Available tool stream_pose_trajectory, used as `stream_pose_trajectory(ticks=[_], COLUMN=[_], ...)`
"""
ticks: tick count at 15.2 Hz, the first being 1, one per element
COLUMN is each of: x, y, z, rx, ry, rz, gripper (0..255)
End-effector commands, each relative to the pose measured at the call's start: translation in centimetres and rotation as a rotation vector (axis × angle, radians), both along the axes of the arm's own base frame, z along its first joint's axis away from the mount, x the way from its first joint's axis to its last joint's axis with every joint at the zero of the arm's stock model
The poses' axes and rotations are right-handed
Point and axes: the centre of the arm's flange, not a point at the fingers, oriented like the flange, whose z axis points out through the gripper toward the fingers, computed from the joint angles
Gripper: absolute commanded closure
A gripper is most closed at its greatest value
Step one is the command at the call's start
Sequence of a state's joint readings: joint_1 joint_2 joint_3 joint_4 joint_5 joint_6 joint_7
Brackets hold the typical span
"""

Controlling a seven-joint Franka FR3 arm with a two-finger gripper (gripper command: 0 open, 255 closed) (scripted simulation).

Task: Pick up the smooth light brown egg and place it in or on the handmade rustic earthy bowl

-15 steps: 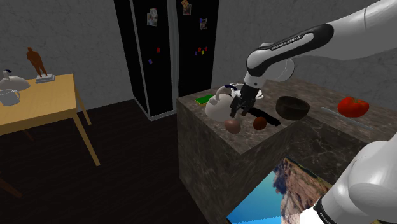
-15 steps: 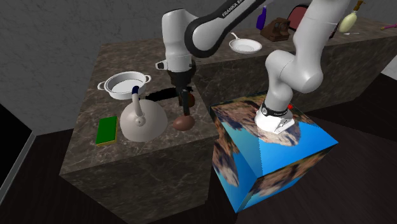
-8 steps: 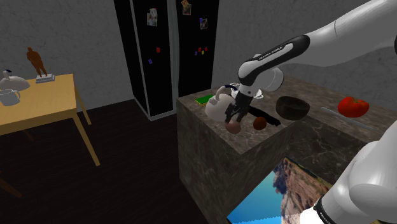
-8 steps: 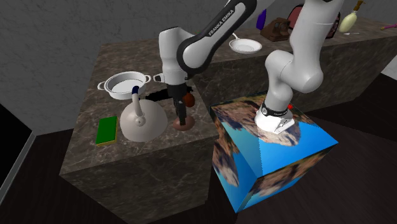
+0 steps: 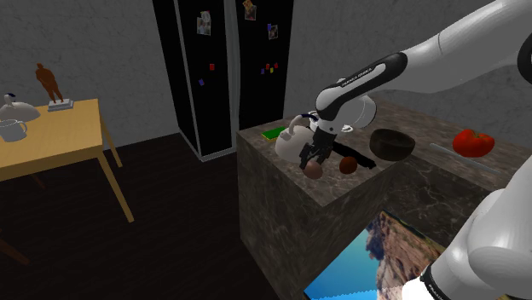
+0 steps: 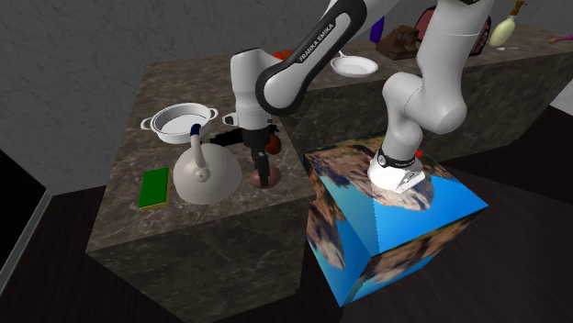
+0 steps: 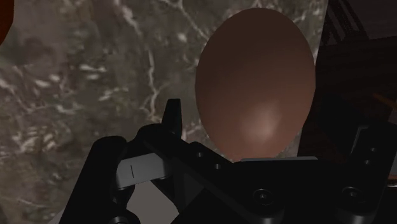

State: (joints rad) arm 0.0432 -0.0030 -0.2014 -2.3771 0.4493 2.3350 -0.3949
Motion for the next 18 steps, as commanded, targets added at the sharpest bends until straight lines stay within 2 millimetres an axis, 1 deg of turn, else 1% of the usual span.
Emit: stream_pose_trajectory(ticks=[1, 2, 3, 12, 18], x=[0.0, 0.0, 0.0, 0.0, 0.0], y=[0.0, 0.0, 0.0, 0.0, 0.0], z=[0.0, 0.0, 0.0, 0.0, 3.2], rx=[0.000, 0.000, 0.000, 0.000, 0.000], ry=[0.000, 0.000, 0.000, 0.000, 0.000], rz=[0.000, 0.000, 0.000, 0.000, 0.000], gripper=[0, 0, 255, 255, 255])
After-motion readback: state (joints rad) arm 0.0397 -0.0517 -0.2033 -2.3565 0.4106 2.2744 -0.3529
